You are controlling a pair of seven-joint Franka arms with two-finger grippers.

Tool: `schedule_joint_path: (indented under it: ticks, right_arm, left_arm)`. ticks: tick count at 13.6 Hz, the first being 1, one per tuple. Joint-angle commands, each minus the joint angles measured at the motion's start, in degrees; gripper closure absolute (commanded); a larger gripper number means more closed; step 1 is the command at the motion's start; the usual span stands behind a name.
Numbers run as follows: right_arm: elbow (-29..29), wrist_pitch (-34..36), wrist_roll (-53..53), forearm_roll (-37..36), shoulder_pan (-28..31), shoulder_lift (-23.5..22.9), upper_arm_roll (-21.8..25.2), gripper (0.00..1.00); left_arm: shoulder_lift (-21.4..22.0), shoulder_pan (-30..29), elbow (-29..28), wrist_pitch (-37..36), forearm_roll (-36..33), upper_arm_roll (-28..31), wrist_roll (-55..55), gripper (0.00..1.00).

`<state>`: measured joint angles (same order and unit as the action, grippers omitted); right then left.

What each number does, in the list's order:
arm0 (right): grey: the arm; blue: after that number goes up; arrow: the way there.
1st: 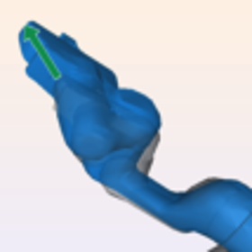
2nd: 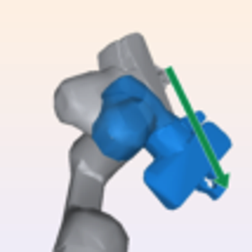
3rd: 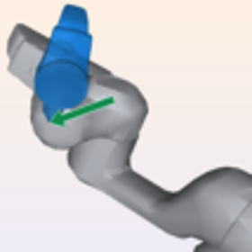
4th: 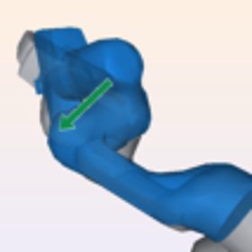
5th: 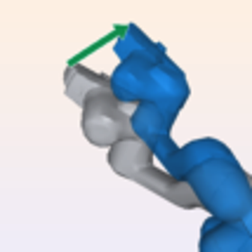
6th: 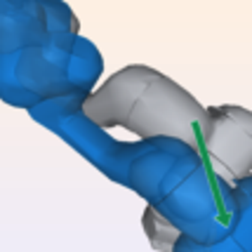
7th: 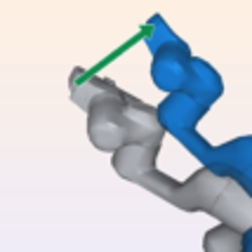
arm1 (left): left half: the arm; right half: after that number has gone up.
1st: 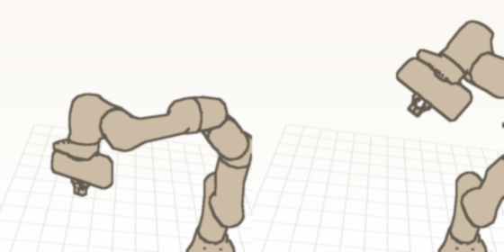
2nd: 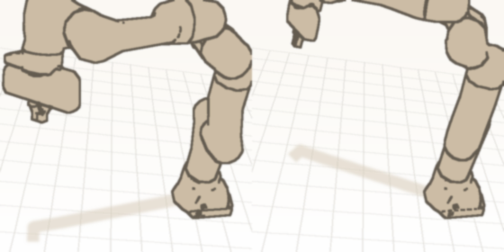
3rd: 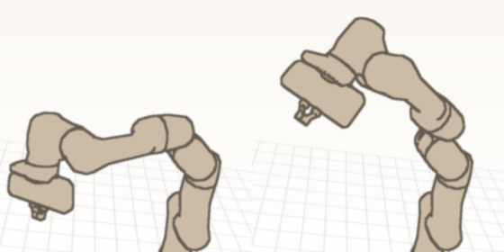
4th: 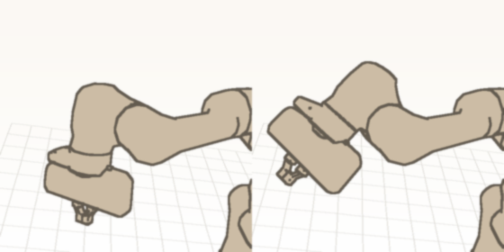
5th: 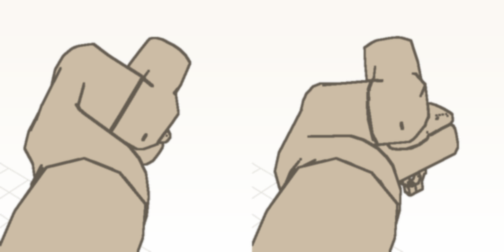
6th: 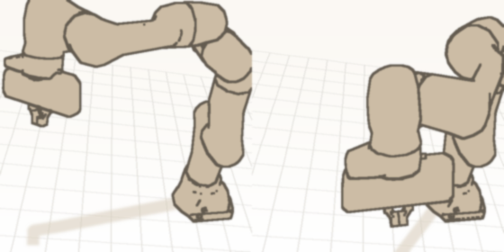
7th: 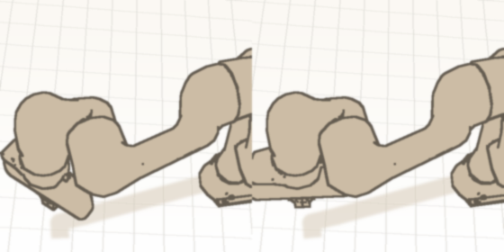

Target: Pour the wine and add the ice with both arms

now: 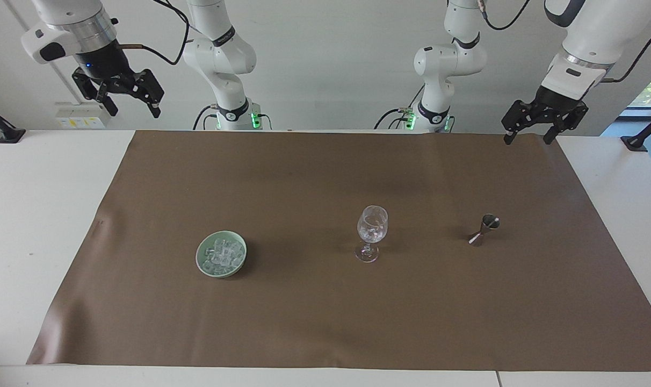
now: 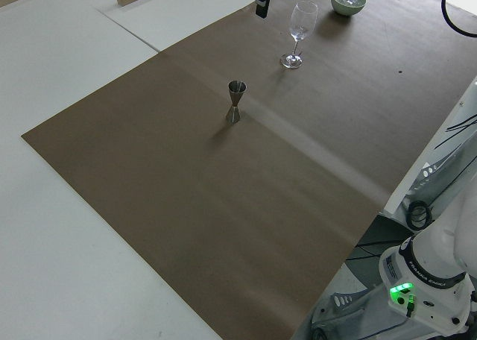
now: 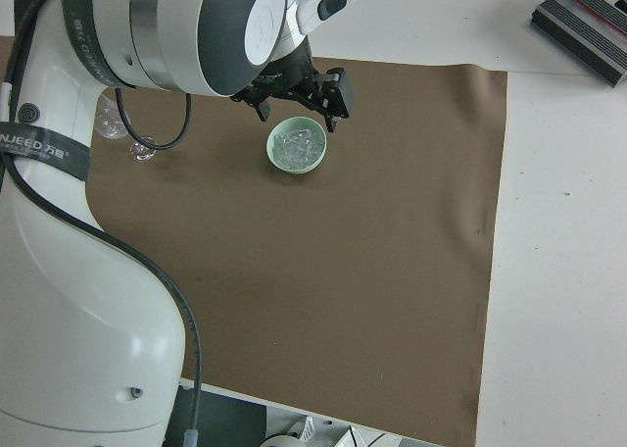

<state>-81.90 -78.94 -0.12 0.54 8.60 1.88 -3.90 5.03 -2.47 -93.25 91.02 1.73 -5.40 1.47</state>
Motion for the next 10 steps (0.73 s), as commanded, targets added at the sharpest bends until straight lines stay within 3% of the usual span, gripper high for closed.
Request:
schedule_joint_path:
  ticks: [1, 10]
  right_arm:
    - [-1.51, -0.16, -0.94, 0.51, 0.36, 1.37, -0.32, 0.00]
    - [-1.51, -0.16, -0.85, 0.78, 0.36, 1.37, -0.23, 0.00]
  left_arm:
    - [0.68, 0.19, 0.00, -1.20, 0.73, 0.56, 0.03, 0.00]
    - [0.68, -0.34, 0.00, -1.20, 0.73, 0.74, 0.03, 0.00]
